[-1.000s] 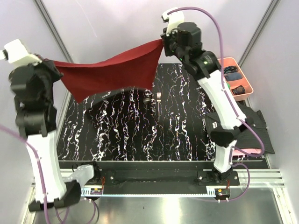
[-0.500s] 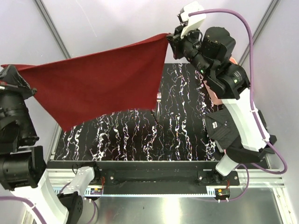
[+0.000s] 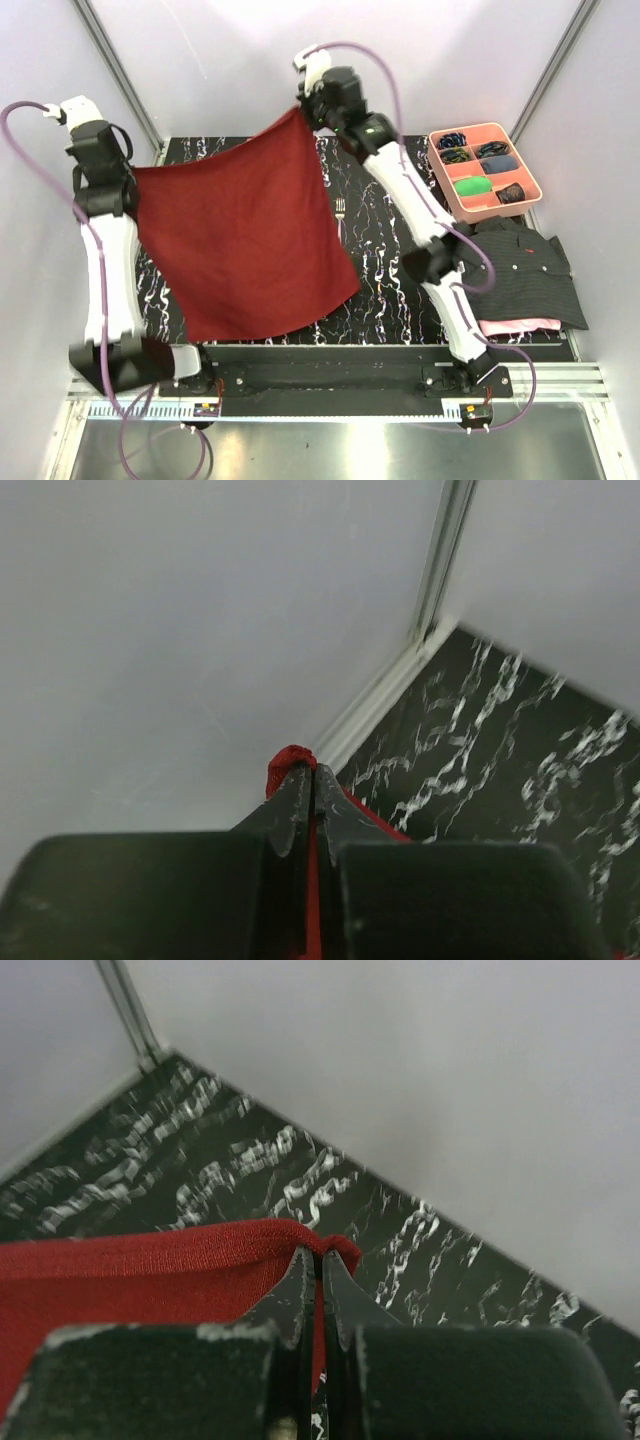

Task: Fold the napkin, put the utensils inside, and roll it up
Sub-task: Flatten out the napkin at the center of the board.

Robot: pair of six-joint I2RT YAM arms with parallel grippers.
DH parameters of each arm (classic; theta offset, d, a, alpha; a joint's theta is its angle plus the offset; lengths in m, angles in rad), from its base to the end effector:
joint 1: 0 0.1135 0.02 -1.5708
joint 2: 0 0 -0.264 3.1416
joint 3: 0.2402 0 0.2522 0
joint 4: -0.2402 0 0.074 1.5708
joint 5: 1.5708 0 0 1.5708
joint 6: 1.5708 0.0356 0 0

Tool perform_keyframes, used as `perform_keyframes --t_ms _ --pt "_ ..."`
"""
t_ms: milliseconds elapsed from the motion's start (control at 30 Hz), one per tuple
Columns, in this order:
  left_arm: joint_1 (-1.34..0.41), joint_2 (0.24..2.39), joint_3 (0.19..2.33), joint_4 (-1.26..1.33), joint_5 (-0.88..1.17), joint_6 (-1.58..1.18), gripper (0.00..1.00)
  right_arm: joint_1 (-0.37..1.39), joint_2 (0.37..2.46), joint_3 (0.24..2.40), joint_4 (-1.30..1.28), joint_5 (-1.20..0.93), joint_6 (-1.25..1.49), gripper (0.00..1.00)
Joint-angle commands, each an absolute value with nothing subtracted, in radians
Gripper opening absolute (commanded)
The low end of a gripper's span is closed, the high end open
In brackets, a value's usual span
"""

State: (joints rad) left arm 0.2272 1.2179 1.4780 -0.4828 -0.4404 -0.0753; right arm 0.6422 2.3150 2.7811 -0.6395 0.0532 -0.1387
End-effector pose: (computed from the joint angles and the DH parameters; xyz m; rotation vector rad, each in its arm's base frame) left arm 0.2437 0.0719 0.4588 -0.5801 1.7036 0.5028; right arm 0.4004 0.2971 0.4525 -0.6315 1.6373 0.3219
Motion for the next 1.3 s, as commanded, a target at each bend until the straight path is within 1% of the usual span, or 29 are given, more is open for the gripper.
perform_keyframes --t_ms 0,33,67,100,133,167,200,233,267,333,367,433,467,500,533,600,633,700,733,867,933,1000,1033,1100,1133,1167,1200,1233,1267 --pt "0.34 1.35 1.509 -0.405 -0.368 -0.155 0.0 0.589 2.485 2.823 -0.468 -0.028 -0.104 0.0" --pt "0.344 1.37 1.508 -0.387 -0.368 -0.155 0.02 0.583 2.511 2.81 -0.427 -0.037 -0.089 0.0" --pt "0.347 1.406 1.511 -0.355 -0.347 -0.149 0.17 0.577 2.56 2.806 -0.387 -0.05 -0.072 0.0" --pt "0.345 1.423 1.522 -0.348 -0.321 -0.144 0.33 0.568 2.581 2.806 -0.33 -0.084 -0.055 0.02" --pt "0.345 1.437 1.534 -0.35 -0.296 -0.146 0.69 0.552 2.6 2.81 -0.313 -0.11 -0.026 0.35" --pt "0.344 1.451 1.543 -0.35 -0.261 -0.152 0.78 0.548 2.624 2.819 -0.302 -0.132 -0.015 0.57" --pt "0.344 1.453 1.545 -0.347 -0.253 -0.156 0.84 0.545 2.626 2.821 -0.305 -0.15 -0.006 0.79" --pt "0.344 1.453 1.54 -0.347 -0.241 -0.158 0.87 0.545 2.619 2.813 -0.316 -0.15 -0.006 0.96" --pt "0.342 1.448 1.534 -0.347 -0.236 -0.158 0.91 0.545 2.578 2.759 -0.331 -0.152 -0.006 1.0" --pt "0.342 1.433 1.504 -0.347 -0.218 -0.163 0.92 0.545 2.507 2.657 -0.333 -0.144 -0.008 1.0" --pt "0.333 1.416 1.49 -0.347 -0.2 -0.163 0.93 0.543 2.426 2.538 -0.334 -0.127 -0.006 1.0" --pt "0.315 1.394 1.451 -0.354 -0.184 -0.158 0.94 0.543 2.344 2.423 -0.347 -0.123 -0.006 1.0" --pt "0.289 1.376 1.439 -0.36 -0.172 -0.155 0.94 0.543 2.271 2.313 -0.371 -0.123 0.029 1.0" --pt "0.273 1.367 1.425 -0.365 -0.16 -0.15 0.95 0.543 2.234 2.257 -0.382 -0.127 0.06 1.0" --pt "0.258 1.355 1.393 -0.371 -0.137 -0.149 0.95 0.543 2.196 2.135 -0.387 -0.139 0.077 1.0" --pt "0.209 1.321 1.352 -0.371 -0.117 -0.167 0.97 0.543 2.082 2.002 -0.388 -0.178 0.133 1.0" --pt "0.189 1.313 1.307 -0.376 -0.065 -0.211 0.97 0.543 2.048 1.885 -0.388 -0.187 0.149 1.0" --pt "0.161 1.29 1.26 -0.376 -0.02 -0.262 0.97 0.543 1.952 1.774 -0.39 -0.193 0.21 1.0" --pt "0.122 1.282 1.212 -0.374 -0.006 -0.291 0.97 0.543 1.919 1.669 -0.388 -0.186 0.23 1.0" --pt "-0.029 1.276 1.138 -0.388 -0.012 -0.298 0.97 0.545 1.737 1.426 -0.405 -0.183 0.305 0.98" --pt "-0.128 1.267 1.099 -0.393 -0.006 -0.317 0.93 0.543 1.656 1.299 -0.42 -0.167 0.339 0.97" --pt "-0.213 1.262 1.068 -0.387 -0.006 -0.34 0.91 0.542 1.609 1.226 -0.459 -0.095 0.382 0.97" --pt "-0.301 1.267 1.039 -0.371 -0.006 -0.351 0.89 0.531 1.57 1.166 -0.469 -0.074 0.394 0.97" --pt "-0.395 1.281 1.005 -0.342 -0.005 -0.373 0.81 0.508 1.534 1.114 -0.486 -0.019 0.432 0.96" --pt "-0.488 1.301 0.976 -0.304 -0.014 -0.396 0.78 0.471 1.508 1.082 -0.494 -0.005 0.443 0.96" --pt "-0.536 1.313 0.963 -0.284 -0.018 -0.409 0.72 0.439 1.496 1.069 -0.508 0.033 0.454 0.96" --pt "-0.584 1.328 0.956 -0.266 -0.023 -0.432 0.7 0.407 1.482 1.06 -0.514 0.04 0.468 0.96" --pt "-0.676 1.363 0.951 -0.232 -0.029 -0.44 0.67 0.378 1.45 1.045 -0.517 0.044 0.474 0.96" --pt "-0.719 1.383 0.954 -0.218 -0.032 -0.448 0.64 0.314 1.43 1.039 -0.522 0.052 0.48 0.96"
